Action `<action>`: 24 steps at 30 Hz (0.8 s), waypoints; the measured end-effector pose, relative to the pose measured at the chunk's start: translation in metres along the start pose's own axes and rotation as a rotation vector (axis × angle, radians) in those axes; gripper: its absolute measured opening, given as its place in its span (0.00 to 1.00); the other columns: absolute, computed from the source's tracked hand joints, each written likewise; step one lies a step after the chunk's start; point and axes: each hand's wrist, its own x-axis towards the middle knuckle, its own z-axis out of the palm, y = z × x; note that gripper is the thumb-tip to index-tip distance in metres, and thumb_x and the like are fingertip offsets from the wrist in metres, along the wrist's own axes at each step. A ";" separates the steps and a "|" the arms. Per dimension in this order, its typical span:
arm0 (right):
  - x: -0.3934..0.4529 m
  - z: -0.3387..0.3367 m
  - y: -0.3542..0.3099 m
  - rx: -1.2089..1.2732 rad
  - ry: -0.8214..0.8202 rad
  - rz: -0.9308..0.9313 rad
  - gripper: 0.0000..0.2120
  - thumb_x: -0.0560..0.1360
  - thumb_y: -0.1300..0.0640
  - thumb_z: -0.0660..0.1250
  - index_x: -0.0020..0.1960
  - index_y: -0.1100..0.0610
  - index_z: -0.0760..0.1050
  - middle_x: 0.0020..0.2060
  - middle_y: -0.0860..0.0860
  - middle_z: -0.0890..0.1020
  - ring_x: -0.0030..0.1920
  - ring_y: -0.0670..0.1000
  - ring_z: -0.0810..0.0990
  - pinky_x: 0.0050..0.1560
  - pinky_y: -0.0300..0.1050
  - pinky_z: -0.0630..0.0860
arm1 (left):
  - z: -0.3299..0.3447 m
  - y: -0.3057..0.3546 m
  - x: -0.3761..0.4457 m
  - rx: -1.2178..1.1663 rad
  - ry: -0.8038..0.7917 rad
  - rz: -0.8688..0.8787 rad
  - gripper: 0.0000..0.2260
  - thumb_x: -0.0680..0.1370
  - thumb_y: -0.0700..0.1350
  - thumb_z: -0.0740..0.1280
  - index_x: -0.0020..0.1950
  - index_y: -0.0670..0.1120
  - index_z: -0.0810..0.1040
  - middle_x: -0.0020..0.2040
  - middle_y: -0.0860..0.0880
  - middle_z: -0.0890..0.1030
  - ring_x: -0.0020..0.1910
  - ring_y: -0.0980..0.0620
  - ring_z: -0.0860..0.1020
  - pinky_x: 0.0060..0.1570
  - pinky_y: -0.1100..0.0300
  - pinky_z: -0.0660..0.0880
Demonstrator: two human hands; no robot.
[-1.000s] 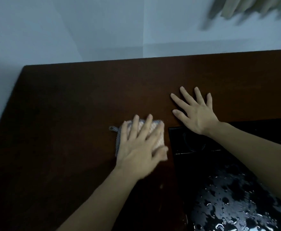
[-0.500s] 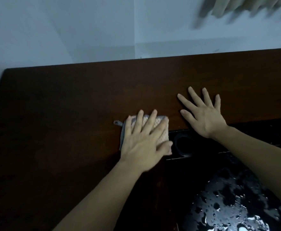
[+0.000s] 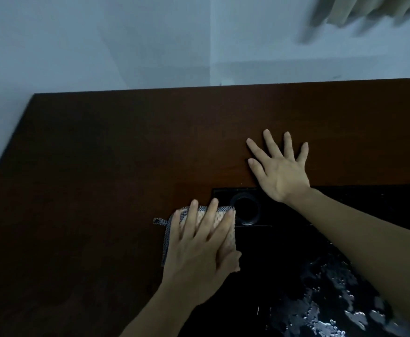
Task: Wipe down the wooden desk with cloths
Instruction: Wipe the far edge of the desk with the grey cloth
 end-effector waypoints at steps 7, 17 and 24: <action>-0.014 -0.005 0.012 0.125 0.030 -0.034 0.29 0.82 0.34 0.38 0.82 0.39 0.46 0.83 0.47 0.44 0.80 0.63 0.35 0.74 0.70 0.32 | 0.005 0.032 -0.005 -0.038 0.005 -0.110 0.31 0.82 0.68 0.45 0.83 0.56 0.55 0.83 0.49 0.56 0.81 0.40 0.53 0.75 0.37 0.52; -0.059 -0.008 0.070 0.132 0.103 0.052 0.37 0.76 0.31 0.32 0.82 0.42 0.51 0.83 0.47 0.46 0.80 0.62 0.36 0.74 0.69 0.31 | 0.014 0.083 0.005 -0.038 0.006 0.158 0.30 0.83 0.69 0.47 0.83 0.58 0.54 0.84 0.52 0.51 0.82 0.41 0.48 0.75 0.37 0.44; -0.064 -0.012 0.090 0.110 0.102 0.094 0.36 0.77 0.33 0.34 0.82 0.41 0.51 0.83 0.46 0.47 0.81 0.61 0.37 0.74 0.69 0.32 | -0.001 0.102 0.070 -0.032 0.041 0.119 0.32 0.80 0.69 0.48 0.83 0.59 0.51 0.84 0.52 0.47 0.82 0.42 0.41 0.75 0.37 0.33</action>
